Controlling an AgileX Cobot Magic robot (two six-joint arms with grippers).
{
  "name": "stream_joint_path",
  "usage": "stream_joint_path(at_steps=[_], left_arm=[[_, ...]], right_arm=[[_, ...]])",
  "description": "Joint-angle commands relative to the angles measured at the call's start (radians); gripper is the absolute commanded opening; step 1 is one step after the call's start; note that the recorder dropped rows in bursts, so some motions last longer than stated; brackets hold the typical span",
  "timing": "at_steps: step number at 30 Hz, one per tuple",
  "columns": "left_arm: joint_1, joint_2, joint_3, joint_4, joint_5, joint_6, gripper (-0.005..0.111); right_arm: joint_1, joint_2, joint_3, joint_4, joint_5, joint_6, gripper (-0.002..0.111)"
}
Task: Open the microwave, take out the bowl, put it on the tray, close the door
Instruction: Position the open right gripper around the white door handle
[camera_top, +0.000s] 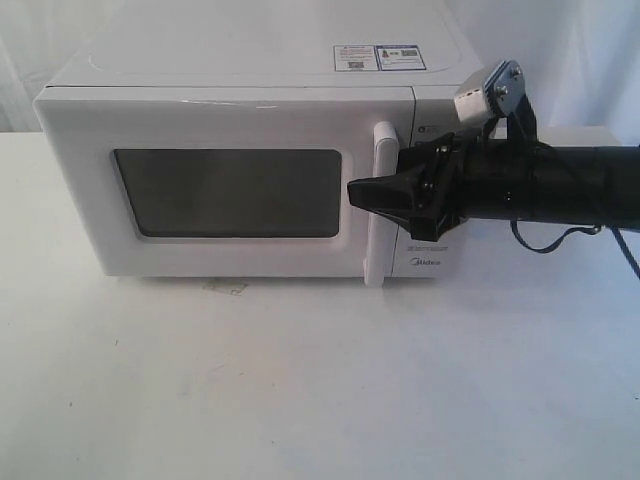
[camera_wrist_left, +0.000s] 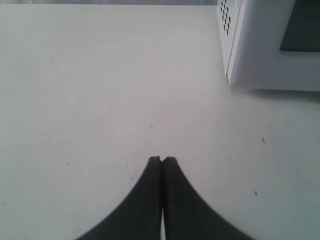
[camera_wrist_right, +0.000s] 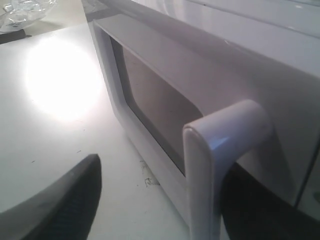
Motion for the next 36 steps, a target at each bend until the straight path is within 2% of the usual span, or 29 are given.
stream_joint_path(at_steps=[1,3,8,14,19,23,30,33,36], left_arm=[[0.003,-0.004,0.004,0.000,-0.002,-0.004,0.000],[0.003,-0.004,0.004,0.000,-0.002,-0.004,0.000],[0.003,-0.004,0.004,0.000,-0.002,-0.004,0.000],[0.003,-0.004,0.004,0.000,-0.002,-0.004,0.000],[0.003,-0.004,0.004,0.000,-0.002,-0.004,0.000],[0.003,-0.004,0.004,0.000,-0.002,-0.004,0.000],[0.003,-0.004,0.004,0.000,-0.002,-0.004,0.000],[0.003,-0.004,0.004,0.000,-0.002,-0.004,0.000],[0.003,-0.004,0.004,0.000,-0.002,-0.004,0.000]], right_arm=[[0.011,0.057,-0.020,-0.007,-0.023,-0.026,0.004],[0.011,0.058,-0.020,-0.007,-0.023,-0.018,0.000],[0.011,0.058,-0.020,-0.007,-0.017,-0.007,0.000],[0.011,0.056,-0.020,-0.007,0.097,0.011,0.000],[0.011,0.052,-0.020,-0.103,0.110,0.013,0.000],[0.011,0.052,-0.010,-0.099,0.110,0.013,0.000],[0.011,0.052,-0.010,-0.106,-0.063,0.011,0.000],[0.011,0.052,-0.004,-0.118,-0.086,0.013,0.006],[0.011,0.052,-0.004,-0.138,-0.098,0.013,0.022]])
